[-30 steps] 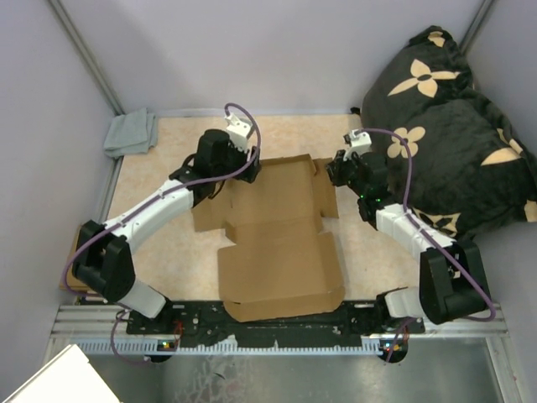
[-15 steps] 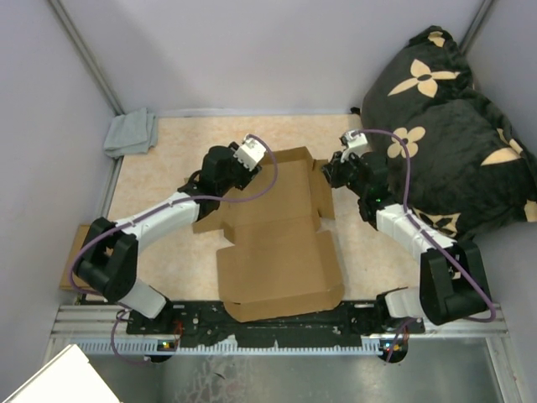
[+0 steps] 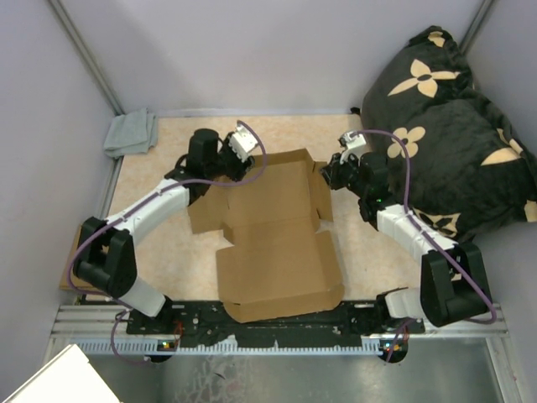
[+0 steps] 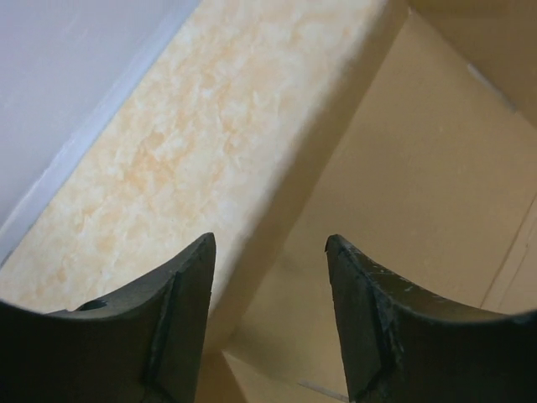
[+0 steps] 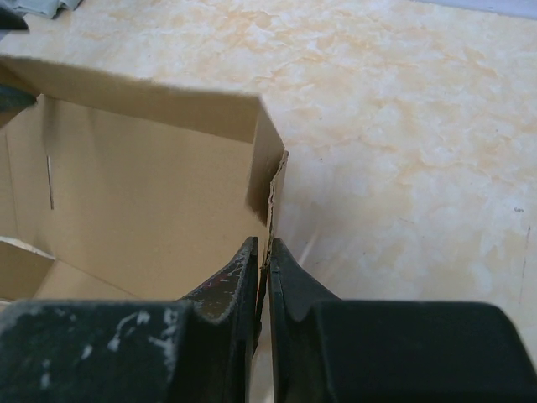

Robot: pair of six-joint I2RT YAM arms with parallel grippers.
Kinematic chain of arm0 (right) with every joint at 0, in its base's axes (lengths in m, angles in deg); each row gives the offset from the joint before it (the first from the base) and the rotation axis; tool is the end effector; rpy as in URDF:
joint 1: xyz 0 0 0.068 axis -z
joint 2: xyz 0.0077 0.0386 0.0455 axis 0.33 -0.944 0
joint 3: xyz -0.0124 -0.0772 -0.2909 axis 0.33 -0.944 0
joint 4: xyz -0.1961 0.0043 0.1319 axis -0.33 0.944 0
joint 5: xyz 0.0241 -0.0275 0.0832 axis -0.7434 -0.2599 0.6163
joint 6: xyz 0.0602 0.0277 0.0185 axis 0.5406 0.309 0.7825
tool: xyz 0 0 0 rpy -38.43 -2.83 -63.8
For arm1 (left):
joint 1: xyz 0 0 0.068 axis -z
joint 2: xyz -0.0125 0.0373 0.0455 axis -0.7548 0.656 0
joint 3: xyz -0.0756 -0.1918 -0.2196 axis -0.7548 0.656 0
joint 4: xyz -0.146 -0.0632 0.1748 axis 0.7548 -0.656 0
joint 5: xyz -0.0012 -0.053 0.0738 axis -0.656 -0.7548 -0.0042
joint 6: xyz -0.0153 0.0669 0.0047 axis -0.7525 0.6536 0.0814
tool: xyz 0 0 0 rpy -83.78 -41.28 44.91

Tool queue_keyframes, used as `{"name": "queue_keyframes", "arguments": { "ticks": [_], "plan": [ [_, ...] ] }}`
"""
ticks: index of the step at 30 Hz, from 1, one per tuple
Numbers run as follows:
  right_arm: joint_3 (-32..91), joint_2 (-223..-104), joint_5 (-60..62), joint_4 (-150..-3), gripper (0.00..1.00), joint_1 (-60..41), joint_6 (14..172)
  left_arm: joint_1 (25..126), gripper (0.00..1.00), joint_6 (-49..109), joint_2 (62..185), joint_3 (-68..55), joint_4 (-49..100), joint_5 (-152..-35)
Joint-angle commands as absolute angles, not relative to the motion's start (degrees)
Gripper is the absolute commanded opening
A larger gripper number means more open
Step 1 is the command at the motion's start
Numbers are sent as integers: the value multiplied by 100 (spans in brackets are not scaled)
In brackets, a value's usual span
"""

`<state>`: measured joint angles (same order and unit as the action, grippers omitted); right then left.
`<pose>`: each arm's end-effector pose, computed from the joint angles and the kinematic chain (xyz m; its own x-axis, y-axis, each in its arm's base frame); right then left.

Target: Fold the paper box

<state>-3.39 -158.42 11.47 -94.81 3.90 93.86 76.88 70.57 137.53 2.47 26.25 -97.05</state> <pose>0.2710 0.0922 0.2968 -0.3189 0.0421 -0.9468 -0.5019 0.8399 0.2065 0.3086 -0.1760 0.3138 -0.0022 0.5443 -0.8389 0.7154 0.5870 0.3790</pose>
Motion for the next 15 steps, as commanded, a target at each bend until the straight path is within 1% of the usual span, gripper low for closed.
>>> {"name": "queue_keyframes", "arguments": {
  "ticks": [1, 6, 11, 15],
  "plan": [
    [-130, -15514, 1307, -9561, 10, 346, 9296, 7325, 64, 6812, 13567, -357, 2114, -11041],
    [-136, -15438, 1341, -9481, 10, 349, 9283, 7197, 71, 7085, 13590, -508, 1945, -11432],
    [-140, -15362, 1311, -9391, 10, 345, 9270, 7191, 72, 7304, 13652, -685, 1481, -11859],
    [-110, -15364, 1315, -9354, 10, 345, 9242, 7188, 72, 7405, 13619, -546, 1491, -11766]
  ]
}}
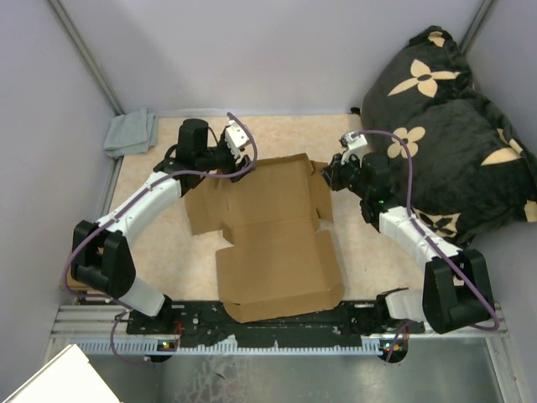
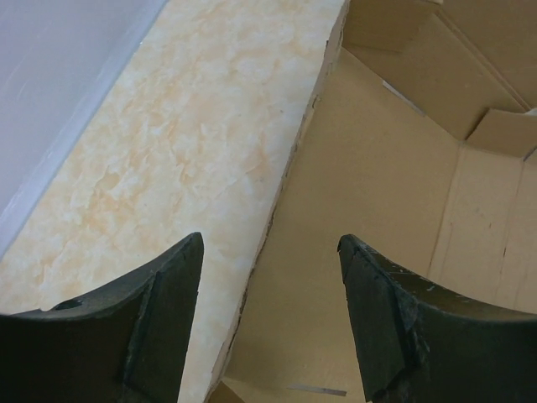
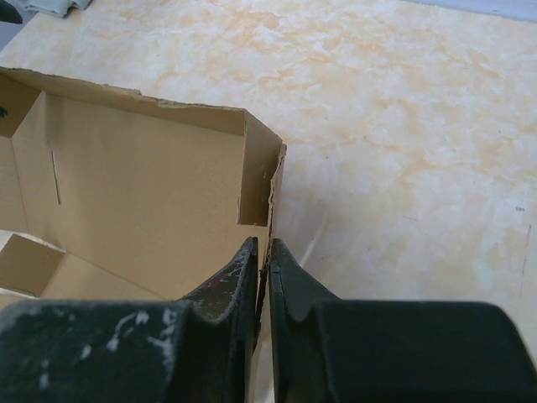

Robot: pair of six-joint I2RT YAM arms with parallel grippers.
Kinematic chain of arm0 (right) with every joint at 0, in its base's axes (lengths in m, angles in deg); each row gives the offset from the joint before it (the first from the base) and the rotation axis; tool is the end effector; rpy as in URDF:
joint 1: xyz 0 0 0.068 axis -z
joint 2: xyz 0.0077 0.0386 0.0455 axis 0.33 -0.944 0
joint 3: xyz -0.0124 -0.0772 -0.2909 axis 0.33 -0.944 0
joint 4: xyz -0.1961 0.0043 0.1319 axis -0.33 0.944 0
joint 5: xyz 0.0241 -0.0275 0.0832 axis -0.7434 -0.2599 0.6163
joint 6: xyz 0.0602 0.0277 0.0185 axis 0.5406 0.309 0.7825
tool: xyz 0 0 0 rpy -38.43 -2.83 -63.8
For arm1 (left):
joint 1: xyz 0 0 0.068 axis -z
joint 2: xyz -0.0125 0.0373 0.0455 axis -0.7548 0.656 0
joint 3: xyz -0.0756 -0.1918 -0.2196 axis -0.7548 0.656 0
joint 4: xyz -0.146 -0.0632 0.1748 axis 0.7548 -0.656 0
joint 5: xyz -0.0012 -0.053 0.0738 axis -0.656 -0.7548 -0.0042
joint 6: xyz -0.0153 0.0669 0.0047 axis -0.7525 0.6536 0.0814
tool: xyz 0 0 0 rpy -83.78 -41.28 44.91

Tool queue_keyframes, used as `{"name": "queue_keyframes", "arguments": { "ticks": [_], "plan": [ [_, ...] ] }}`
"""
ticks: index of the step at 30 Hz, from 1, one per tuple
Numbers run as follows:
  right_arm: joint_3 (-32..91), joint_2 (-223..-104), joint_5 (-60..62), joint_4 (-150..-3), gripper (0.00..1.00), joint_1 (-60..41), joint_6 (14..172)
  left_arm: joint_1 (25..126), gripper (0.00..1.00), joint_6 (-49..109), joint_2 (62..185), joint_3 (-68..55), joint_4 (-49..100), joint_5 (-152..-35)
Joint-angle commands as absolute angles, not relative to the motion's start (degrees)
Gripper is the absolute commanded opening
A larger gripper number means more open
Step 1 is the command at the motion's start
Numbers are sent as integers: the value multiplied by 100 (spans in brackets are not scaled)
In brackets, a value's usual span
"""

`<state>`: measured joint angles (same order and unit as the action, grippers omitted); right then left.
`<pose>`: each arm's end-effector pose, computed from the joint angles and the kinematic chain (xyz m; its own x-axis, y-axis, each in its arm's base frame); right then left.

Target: Fold the paper box

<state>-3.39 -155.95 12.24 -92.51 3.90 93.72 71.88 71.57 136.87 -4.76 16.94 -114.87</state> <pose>0.2616 0.0904 0.3032 -0.3164 0.0399 -0.9478 -0.5140 0.8325 0.2066 0.3105 -0.1607 0.3443 0.0440 0.4588 -0.8875 0.8435 0.4589 0.2791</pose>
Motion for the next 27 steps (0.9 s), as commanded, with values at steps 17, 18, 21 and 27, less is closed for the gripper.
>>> {"name": "queue_keyframes", "arguments": {
  "ticks": [17, 18, 21, 27],
  "plan": [
    [27, -15408, 1421, -9184, 10, 345, 9260, 7346, 51, 7760, 13943, 25, 2115, -10322],
    [27, -15412, 1431, -9176, 11, 345, 9262, 7362, 46, 7761, 13960, 30, 2113, -10313],
    [79, -15438, 1412, -9073, 11, 345, 9319, 7417, 20, 7764, 13937, 36, 2100, -10252],
    [221, -15543, 1240, -8606, 12, 343, 9633, 7662, 0, 7794, 13576, 140, 2028, -9943]
  ]
}}
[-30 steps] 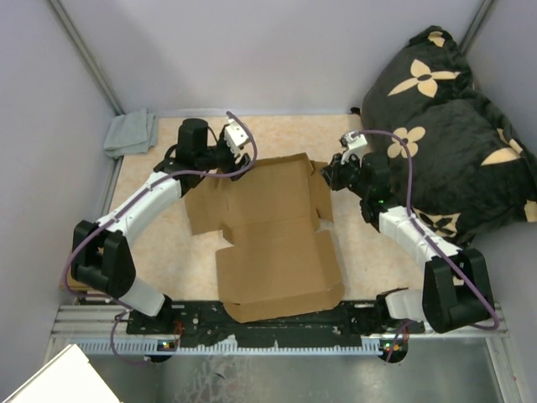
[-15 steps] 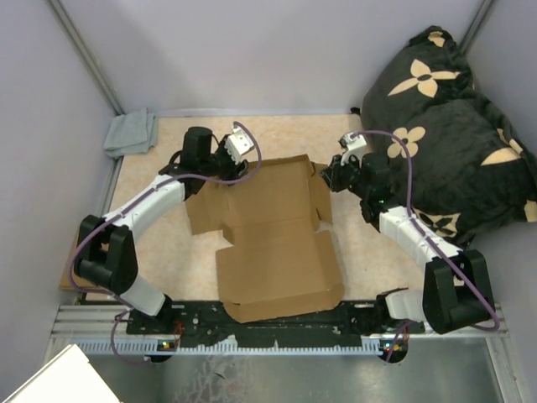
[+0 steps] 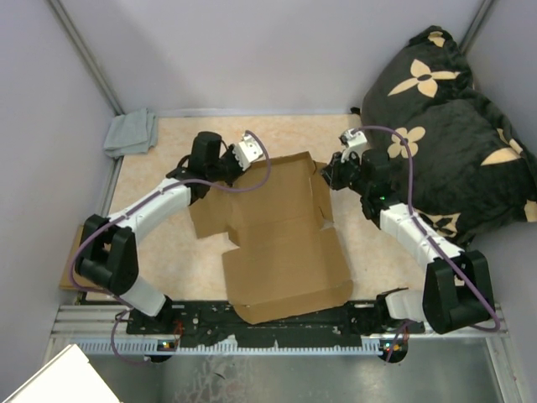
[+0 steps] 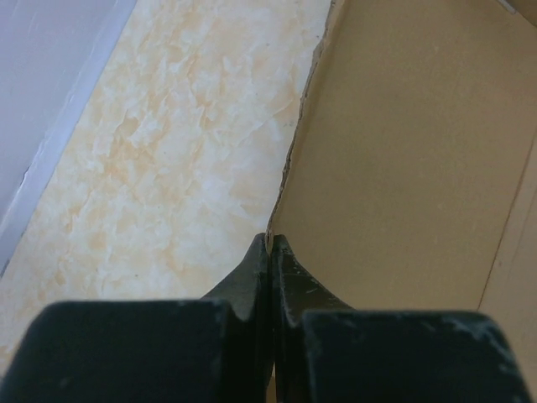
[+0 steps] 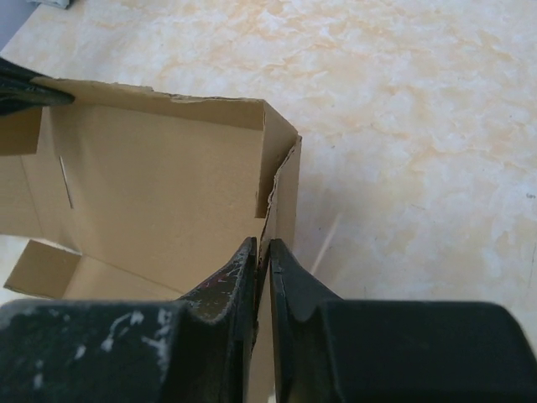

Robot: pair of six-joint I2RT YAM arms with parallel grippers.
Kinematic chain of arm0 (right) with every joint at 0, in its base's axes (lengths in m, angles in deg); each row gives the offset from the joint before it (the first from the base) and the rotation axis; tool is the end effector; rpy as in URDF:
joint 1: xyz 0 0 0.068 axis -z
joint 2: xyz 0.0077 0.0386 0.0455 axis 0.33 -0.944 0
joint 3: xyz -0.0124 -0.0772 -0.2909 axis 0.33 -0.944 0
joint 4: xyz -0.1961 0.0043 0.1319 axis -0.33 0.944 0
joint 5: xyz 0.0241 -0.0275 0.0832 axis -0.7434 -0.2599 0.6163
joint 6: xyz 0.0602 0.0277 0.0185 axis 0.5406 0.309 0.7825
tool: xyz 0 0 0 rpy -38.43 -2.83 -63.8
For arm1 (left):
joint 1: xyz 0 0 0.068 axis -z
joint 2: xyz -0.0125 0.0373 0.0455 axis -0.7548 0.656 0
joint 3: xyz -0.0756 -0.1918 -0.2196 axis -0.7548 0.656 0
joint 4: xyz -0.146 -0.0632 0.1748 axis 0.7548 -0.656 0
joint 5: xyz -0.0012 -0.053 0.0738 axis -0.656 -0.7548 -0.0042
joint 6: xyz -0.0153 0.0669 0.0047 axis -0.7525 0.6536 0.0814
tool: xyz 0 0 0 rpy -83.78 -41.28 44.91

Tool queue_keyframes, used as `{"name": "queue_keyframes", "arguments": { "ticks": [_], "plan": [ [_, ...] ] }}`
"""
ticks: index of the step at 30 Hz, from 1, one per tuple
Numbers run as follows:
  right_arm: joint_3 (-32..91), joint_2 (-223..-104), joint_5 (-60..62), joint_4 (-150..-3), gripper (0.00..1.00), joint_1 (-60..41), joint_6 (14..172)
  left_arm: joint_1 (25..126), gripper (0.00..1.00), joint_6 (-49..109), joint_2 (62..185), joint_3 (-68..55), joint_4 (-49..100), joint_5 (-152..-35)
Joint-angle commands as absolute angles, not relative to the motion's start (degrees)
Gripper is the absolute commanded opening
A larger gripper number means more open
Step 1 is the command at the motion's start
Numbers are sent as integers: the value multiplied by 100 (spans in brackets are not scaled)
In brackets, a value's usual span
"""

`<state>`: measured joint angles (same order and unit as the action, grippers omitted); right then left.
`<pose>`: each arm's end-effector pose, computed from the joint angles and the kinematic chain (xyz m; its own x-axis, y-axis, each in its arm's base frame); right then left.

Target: Fold the paper box

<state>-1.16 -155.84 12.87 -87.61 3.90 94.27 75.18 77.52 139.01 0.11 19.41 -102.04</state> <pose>0.2613 0.0909 0.3066 -0.3630 0.0359 -0.9311 -0.5099 0.8287 0.2307 0.3127 -0.1715 0.3059 0.0274 0.6185 -0.7853 0.7829 0.4751 0.4016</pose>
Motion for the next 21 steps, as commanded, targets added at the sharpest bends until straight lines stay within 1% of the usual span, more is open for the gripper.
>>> {"name": "queue_keyframes", "arguments": {
  "ticks": [1, 8, 17, 19, 21],
  "plan": [
    [221, -15540, 1184, -8514, 12, 345, 9677, 7718, 0, 7795, 13493, 170, 2007, -9859],
    [62, -15304, 715, -7943, 13, 261, 9873, 8606, 0, 7943, 12714, 716, 2321, -8523],
    [-899, -14383, 118, -7676, 15, -50, 10096, 9564, 0, 7990, 11911, 1516, 3059, -7066],
    [-1163, -14209, 133, -7702, 18, -59, 10152, 9740, 0, 8043, 11824, 1637, 3084, -6909],
    [-1386, -14069, 285, -7742, 27, -59, 10183, 9903, 0, 8108, 11829, 1733, 3020, -6762]
  ]
}}
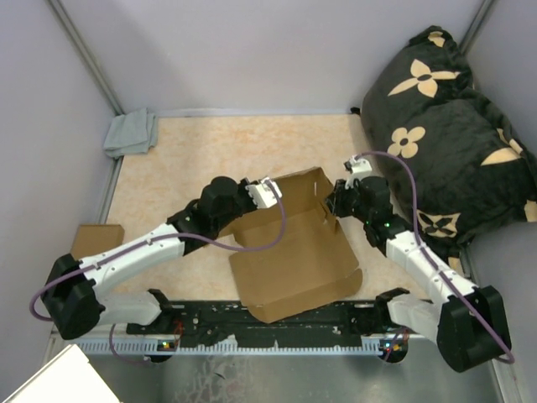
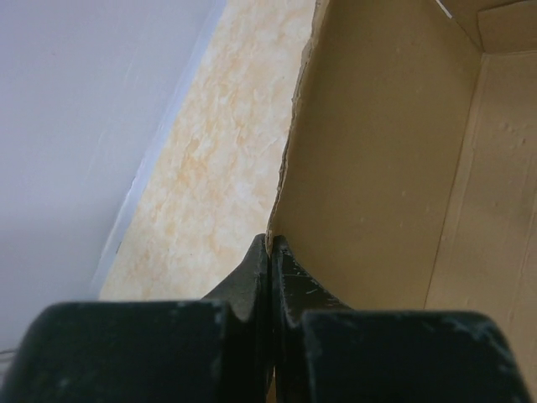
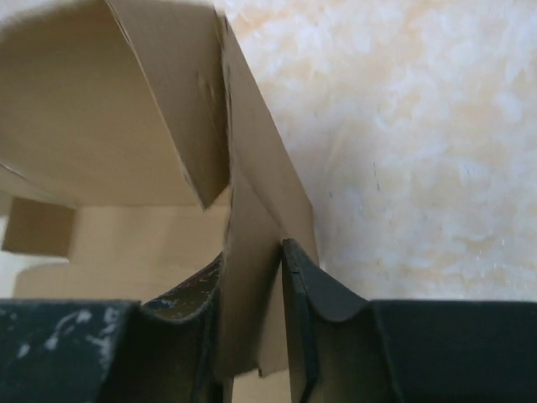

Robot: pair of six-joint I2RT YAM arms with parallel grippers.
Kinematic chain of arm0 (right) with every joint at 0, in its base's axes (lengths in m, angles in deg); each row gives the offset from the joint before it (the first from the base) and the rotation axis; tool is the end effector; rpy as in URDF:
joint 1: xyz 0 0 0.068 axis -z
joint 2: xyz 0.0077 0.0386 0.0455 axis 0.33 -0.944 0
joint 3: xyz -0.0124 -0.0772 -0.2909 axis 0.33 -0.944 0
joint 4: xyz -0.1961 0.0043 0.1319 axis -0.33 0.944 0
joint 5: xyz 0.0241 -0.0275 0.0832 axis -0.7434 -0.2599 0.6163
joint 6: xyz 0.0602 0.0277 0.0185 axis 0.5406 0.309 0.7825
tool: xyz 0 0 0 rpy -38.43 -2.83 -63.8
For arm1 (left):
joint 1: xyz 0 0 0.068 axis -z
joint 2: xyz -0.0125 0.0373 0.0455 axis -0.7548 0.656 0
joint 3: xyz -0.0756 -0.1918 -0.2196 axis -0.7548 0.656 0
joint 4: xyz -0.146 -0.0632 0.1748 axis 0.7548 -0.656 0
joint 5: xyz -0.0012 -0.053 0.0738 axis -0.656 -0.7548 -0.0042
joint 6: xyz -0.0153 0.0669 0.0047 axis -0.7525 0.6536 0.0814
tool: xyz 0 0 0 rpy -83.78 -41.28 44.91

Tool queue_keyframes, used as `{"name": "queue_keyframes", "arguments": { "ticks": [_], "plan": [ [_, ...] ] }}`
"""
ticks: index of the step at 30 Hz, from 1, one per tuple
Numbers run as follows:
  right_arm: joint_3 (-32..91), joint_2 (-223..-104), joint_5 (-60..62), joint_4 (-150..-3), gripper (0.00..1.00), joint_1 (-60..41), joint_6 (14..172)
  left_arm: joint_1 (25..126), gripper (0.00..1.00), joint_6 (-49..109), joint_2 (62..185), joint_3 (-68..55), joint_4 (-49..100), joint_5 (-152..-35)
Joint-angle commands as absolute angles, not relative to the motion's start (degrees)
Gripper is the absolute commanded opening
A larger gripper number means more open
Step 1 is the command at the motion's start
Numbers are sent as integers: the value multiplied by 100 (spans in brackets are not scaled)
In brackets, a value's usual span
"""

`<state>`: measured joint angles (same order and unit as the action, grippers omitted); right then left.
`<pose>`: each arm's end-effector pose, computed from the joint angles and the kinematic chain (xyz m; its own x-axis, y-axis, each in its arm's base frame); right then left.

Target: Fold the paper box

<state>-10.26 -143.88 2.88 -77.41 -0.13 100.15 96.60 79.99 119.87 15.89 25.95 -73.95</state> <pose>0.2029 0.0810 0.2778 -0.4955 0.0759 -0.8653 -0.3593 0.8891 0.2837 0.1916 -0.1935 0.3232 0.1987 0.6929 -0.6931 0.6080 0.4674 0.6417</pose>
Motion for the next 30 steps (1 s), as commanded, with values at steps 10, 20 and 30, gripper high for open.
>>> {"name": "queue_keyframes", "arguments": {
  "ticks": [10, 20, 30],
  "plan": [
    [-1792, -13322, 487, -7526, 59, -59, 10275, 10753, 0, 8719, 12253, 2204, 2958, -5052],
    [-1599, -12170, -147, -7269, 66, 55, 10320, 11239, 0, 9534, 11951, 2996, 4197, -4427],
    [-924, -12893, -1829, -7332, 69, 576, 10556, 11263, 0, 10292, 11181, 3318, 5069, -4579]
  ]
}}
